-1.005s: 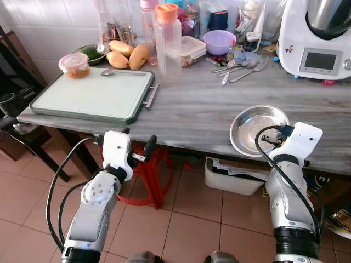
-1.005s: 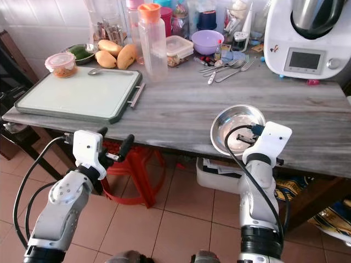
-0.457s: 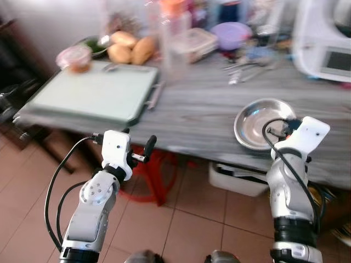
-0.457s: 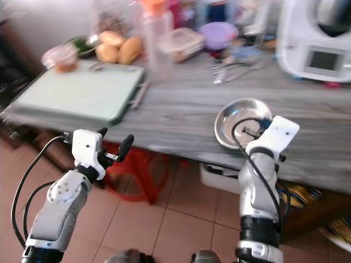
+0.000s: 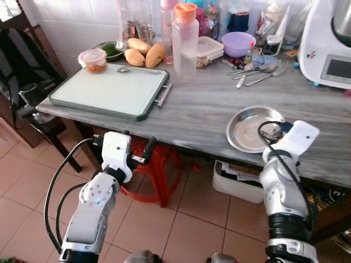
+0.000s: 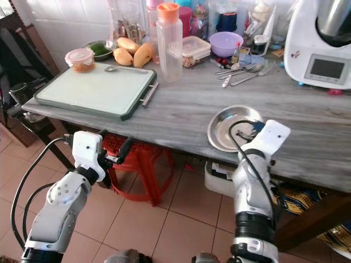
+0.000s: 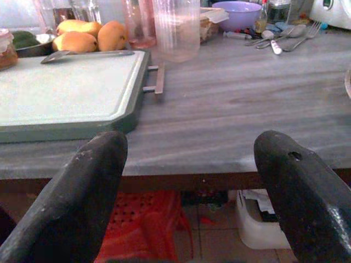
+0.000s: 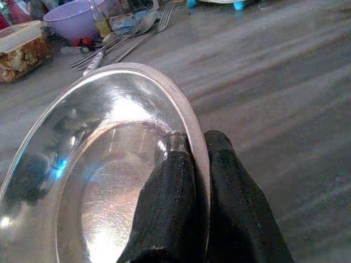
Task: Setting the table
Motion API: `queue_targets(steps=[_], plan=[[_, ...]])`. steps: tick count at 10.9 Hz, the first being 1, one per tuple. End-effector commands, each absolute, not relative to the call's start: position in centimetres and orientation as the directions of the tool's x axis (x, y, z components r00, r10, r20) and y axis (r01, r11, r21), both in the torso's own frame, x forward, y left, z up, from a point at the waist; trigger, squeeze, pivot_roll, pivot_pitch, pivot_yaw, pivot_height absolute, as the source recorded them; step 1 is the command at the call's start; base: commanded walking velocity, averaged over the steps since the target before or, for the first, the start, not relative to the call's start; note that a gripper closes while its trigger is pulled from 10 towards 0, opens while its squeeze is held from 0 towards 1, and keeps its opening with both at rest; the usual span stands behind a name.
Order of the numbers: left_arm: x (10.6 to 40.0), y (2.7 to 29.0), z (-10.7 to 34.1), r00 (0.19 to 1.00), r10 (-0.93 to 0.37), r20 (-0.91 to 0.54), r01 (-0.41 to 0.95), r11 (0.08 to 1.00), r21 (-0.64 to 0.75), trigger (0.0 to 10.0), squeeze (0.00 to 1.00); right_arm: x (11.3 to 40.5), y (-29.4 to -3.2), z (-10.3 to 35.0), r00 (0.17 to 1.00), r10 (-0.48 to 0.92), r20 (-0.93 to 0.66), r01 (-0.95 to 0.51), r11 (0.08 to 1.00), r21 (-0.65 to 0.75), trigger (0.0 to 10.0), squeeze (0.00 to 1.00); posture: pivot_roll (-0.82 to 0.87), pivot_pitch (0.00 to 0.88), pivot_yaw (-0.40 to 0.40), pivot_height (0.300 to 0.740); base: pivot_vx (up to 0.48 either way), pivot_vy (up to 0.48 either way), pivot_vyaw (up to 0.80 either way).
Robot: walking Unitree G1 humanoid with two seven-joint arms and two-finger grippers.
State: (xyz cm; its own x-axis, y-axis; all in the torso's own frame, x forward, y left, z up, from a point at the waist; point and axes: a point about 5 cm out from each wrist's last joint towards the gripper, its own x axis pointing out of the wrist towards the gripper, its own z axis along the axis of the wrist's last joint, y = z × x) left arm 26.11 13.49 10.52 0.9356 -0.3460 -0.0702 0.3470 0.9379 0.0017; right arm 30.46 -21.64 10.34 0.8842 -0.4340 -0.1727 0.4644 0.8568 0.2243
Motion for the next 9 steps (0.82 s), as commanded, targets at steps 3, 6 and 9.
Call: queue_targets(steps=[3, 6, 9], plan=[[26.2, 13.6, 10.7, 0.934, -0.35, -0.076, 0.352, 0.936, 0.016, 10.0, 0.0, 31.0, -21.8, 9.4, 0.853, -0.443, -0.276, 0.513, 0.81, 0.284, 10.0, 0.0, 0.0, 0.0, 0.065, 0.74, 0.0, 0.0, 0.0], [26.5, 13.3, 10.8, 0.927, -0.367, -0.082, 0.371, 0.928, 0.035, 10.0, 0.0, 32.0, -20.7, 9.1, 0.856, -0.389, -0.341, 0.491, 0.818, 0.3, 10.0, 0.0, 0.0, 0.0, 0.072, 0.74, 0.0, 0.0, 0.0], [26.4, 13.2, 10.7, 0.919, -0.385, -0.088, 0.391, 0.917, 0.078, 10.0, 0.0, 31.7, -19.6, 8.6, 0.835, -0.343, -0.431, 0.495, 0.809, 0.317, 10.0, 0.0, 0.0, 0.0, 0.071, 0.74, 0.0, 0.0, 0.0]])
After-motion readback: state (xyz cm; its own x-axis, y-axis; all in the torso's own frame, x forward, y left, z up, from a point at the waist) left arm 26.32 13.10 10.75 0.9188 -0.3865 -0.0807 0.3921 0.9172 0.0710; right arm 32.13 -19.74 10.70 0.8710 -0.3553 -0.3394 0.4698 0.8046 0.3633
